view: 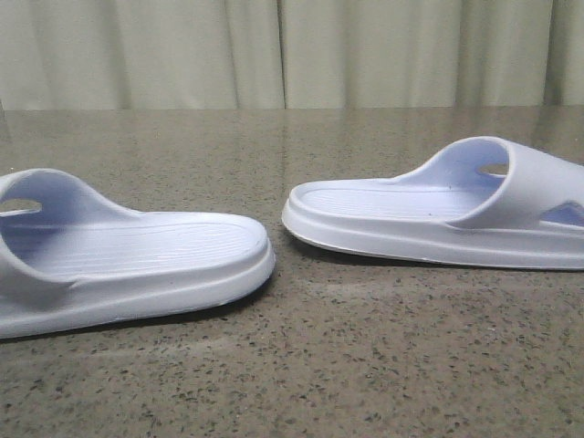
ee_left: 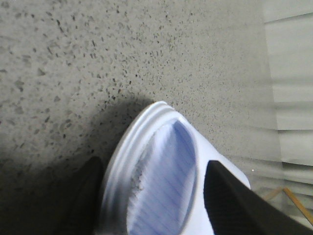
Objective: Insert blue slippers together front up
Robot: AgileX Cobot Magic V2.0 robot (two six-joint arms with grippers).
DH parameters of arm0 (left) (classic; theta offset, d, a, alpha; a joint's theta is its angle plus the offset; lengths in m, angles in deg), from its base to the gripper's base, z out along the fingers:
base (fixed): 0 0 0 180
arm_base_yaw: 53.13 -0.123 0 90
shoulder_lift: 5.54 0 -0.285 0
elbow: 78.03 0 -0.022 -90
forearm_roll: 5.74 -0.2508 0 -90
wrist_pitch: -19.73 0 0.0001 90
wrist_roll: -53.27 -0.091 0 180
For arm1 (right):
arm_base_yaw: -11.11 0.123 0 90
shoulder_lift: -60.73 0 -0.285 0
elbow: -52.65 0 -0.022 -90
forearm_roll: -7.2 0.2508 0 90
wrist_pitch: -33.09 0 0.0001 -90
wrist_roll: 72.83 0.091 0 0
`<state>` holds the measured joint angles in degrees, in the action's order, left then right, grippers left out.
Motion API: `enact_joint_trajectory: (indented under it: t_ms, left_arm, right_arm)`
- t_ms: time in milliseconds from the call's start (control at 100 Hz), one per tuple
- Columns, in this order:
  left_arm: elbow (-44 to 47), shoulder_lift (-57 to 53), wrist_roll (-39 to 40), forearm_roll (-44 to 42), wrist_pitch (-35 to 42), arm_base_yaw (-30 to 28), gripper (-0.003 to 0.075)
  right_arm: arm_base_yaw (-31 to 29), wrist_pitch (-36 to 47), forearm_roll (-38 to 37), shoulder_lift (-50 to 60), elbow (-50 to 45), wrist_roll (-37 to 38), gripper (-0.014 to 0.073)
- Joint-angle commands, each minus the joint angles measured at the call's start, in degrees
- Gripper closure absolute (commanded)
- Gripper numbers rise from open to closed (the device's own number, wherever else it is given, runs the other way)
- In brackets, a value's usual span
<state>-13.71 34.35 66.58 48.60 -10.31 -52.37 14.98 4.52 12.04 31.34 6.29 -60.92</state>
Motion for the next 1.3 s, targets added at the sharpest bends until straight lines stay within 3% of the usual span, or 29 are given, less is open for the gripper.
enact_joint_trajectory:
  t_ms: [0,290,540,970,1290]
  left_arm:
    - [-1.2,0.5,0.5,1.5,1.3,0.5,0.0376]
    - [-1.2,0.5,0.5,1.5,1.3,0.5,0.0512]
    - [-1.2,0.5,0.4,1.2,1.3,0.5,0.0706]
    - [-1.2,-0.1,0.0,5.6,2.6,0.5,0.0704]
    - [-1.4,-7.0,-0.1,10.0,3.3,0.5,0.0704]
  right_arm:
    - [-0.1,5.1,0.1,-1.0,2.1,-0.2,0.0117]
    - [-0.1,5.1,0.1,-1.0,2.1,-0.2,0.0117]
    - [-0.1,5.1,0.1,-1.0,2.1,-0.2,0.0117]
    - [-0.1,5.1,0.1,-1.0,2.1,-0.2,0.0117]
    - [-0.1,5.1,0.1,-1.0,2.1,-0.2,0.0117]
